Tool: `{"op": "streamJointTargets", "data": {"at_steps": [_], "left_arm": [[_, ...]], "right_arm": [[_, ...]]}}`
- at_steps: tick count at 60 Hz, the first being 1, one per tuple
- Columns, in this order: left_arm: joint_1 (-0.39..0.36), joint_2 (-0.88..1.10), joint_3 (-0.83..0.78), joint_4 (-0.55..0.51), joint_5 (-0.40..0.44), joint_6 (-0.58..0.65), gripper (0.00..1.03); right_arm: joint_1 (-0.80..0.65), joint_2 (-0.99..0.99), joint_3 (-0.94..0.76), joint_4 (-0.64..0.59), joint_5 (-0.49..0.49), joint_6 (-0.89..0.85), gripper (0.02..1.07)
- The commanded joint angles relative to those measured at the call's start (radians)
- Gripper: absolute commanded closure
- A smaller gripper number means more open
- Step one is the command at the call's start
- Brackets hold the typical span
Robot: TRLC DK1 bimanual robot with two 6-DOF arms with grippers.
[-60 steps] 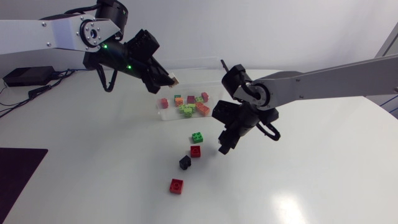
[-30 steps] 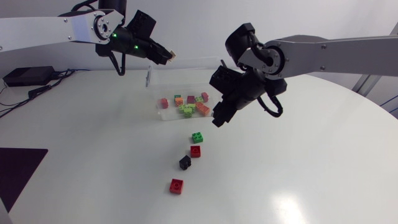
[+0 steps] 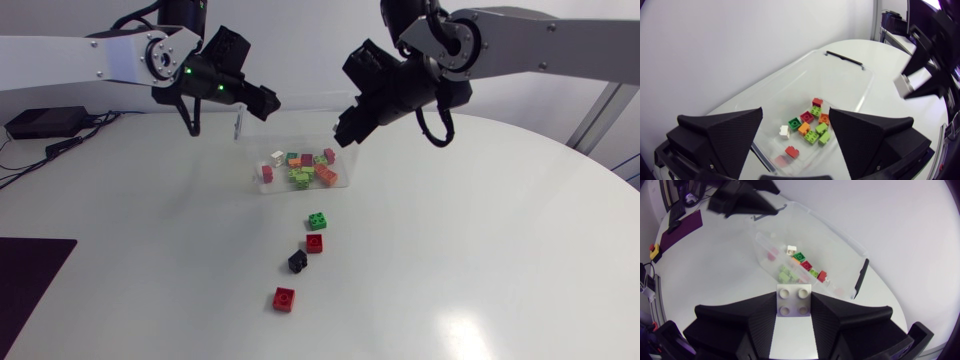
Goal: Place the duplo bricks in the container
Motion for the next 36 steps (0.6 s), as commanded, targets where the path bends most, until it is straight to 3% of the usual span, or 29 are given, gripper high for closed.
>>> {"op": "streamJointTargets", "data": {"at_steps": [1, 15, 26, 36], "left_arm": [[-0.02, -0.137, -0.113, -0.018, -0.001, 0.066, 0.04], [-0.063, -0.391, -0.404, -0.119, 0.033, 0.182, 0.04], [-0.158, -0.528, -0.657, -0.139, 0.033, 0.301, 0.04], [-0.228, -0.555, -0.76, -0.141, 0.033, 0.358, 0.04]], "right_arm": [[-0.014, 0.046, 0.051, 0.024, -0.006, 0.03, 0.78], [-0.019, 0.126, 0.135, 0.077, -0.02, 0.05, 0.78], [-0.027, 0.206, 0.19, 0.132, -0.026, 0.054, 0.78], [-0.034, 0.275, 0.267, 0.171, -0.032, 0.054, 0.78]]}}
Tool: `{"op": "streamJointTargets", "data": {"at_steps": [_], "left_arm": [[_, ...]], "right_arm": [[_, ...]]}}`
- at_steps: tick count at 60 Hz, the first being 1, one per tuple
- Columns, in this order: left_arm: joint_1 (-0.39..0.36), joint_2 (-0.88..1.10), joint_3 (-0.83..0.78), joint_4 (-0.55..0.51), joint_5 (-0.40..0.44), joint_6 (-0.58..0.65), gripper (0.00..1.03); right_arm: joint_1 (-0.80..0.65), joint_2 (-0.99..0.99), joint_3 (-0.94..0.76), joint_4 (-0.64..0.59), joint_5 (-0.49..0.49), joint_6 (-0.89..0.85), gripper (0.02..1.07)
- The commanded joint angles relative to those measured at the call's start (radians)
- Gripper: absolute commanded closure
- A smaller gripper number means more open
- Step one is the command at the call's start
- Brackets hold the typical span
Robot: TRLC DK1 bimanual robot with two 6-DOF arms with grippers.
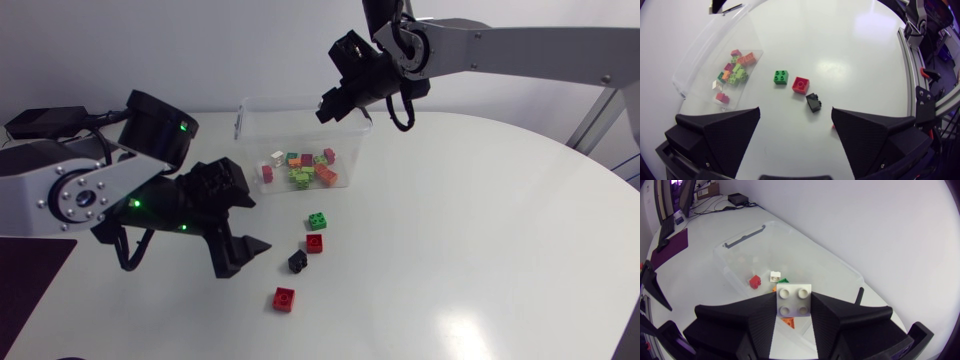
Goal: Place the duplo bricks in the container
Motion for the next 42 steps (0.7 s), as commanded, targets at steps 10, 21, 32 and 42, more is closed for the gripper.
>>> {"op": "streamJointTargets", "data": {"at_steps": [10, 21, 32, 42], "left_arm": [[-0.08, -0.032, -0.073, -0.033, 0.006, 0.088, 0.04], [-0.108, -0.008, -0.091, -0.049, 0.006, 0.142, 0.04], [-0.122, 0.074, -0.097, -0.04, 0.006, 0.235, 0.05], [-0.149, 0.127, -0.096, -0.036, 0.006, 0.294, 0.05]], "right_arm": [[0.001, 0.093, 0.106, 0.034, -0.005, 0.026, 0.78], [0.019, 0.156, 0.148, 0.078, 0.021, 0.021, 0.49], [0.013, 0.087, 0.072, 0.12, 0.027, 0.018, 0.06], [-0.007, -0.107, -0.124, 0.167, 0.007, 0.001, 0.06]]}}
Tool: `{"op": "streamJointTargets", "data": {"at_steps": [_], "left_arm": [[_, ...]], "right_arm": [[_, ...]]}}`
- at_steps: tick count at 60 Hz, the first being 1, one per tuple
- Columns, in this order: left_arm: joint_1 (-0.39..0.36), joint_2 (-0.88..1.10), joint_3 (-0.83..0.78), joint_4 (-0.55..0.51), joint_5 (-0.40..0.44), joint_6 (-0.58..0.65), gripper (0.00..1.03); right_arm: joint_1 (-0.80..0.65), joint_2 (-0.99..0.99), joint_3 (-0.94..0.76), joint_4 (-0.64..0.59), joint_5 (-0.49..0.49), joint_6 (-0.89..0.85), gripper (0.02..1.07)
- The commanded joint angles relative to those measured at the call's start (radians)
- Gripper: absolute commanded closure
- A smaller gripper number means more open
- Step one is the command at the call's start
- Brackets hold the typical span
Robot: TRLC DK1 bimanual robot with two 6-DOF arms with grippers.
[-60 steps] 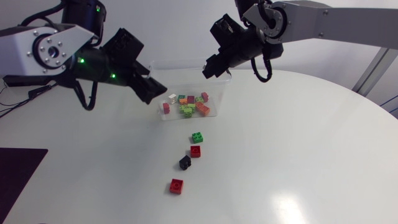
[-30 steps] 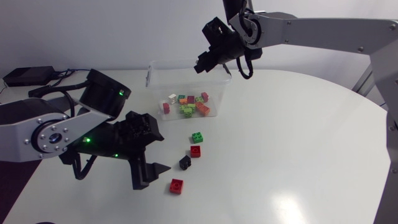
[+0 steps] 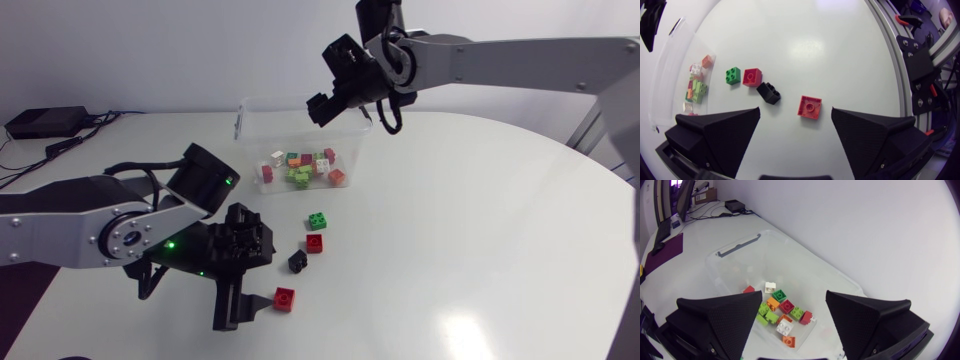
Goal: Place the duplo bricks in the container
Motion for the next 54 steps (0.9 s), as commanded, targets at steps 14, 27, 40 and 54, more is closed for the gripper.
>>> {"op": "streamJointTargets", "data": {"at_steps": [14, 27, 40, 54], "left_arm": [[-0.044, 0.122, -0.002, 0.002, 0.003, 0.076, 0.06], [-0.047, 0.217, 0.037, 0.002, -0.002, 0.089, 0.1], [-0.07, 0.297, 0.08, 0.004, -0.006, 0.082, 0.2], [-0.073, 0.35, 0.11, 0.004, -0.006, 0.079, 0.71]], "right_arm": [[-0.065, -0.307, -0.305, 0.03, -0.054, -0.005, 0.06], [-0.076, -0.445, -0.507, 0.043, -0.067, -0.025, 0.06], [-0.059, -0.514, -0.645, 0.03, -0.062, -0.018, 0.06], [-0.011, -0.514, -0.705, 0.004, -0.056, 0.039, 0.06]]}}
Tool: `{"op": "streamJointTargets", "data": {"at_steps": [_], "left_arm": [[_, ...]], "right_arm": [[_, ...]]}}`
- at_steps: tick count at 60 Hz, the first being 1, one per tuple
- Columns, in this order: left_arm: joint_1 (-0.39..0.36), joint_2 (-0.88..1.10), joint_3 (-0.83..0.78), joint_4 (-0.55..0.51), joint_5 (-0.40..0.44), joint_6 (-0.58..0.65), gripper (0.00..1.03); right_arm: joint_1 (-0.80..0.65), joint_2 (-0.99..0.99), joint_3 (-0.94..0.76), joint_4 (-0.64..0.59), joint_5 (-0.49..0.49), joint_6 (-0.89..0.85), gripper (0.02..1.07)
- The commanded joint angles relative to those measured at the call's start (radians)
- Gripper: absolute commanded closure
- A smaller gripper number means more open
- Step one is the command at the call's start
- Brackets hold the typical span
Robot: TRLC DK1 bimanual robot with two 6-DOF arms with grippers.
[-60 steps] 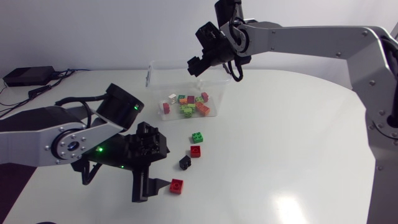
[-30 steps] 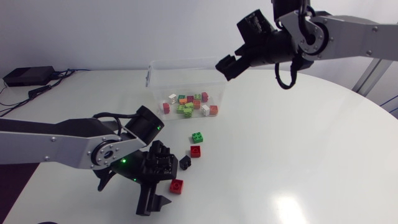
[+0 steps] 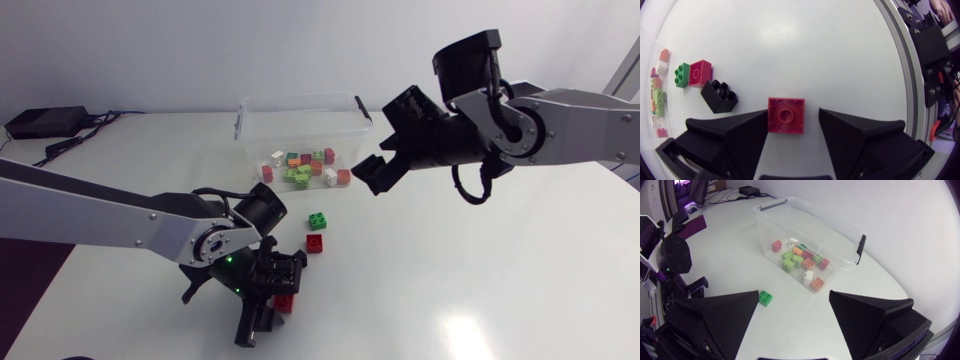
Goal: Place the duplo bricks in the container
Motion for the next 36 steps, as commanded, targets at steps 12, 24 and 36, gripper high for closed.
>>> {"op": "streamJointTargets", "data": {"at_steps": [12, 24, 36], "left_arm": [[-0.007, 0.059, 0.068, -0.061, -0.007, -0.01, 0.77], [0.036, -0.001, 0.099, -0.145, -0.011, -0.013, 0.78], [0.107, -0.177, 0.125, -0.233, -0.01, -0.03, 0.78]], "right_arm": [[0.083, 0.028, -0.046, -0.007, 0.078, 0.094, 0.06], [0.142, 0.103, -0.019, -0.056, 0.121, 0.128, 0.12], [0.15, 0.154, 0.044, -0.09, 0.164, 0.242, 0.13]]}}
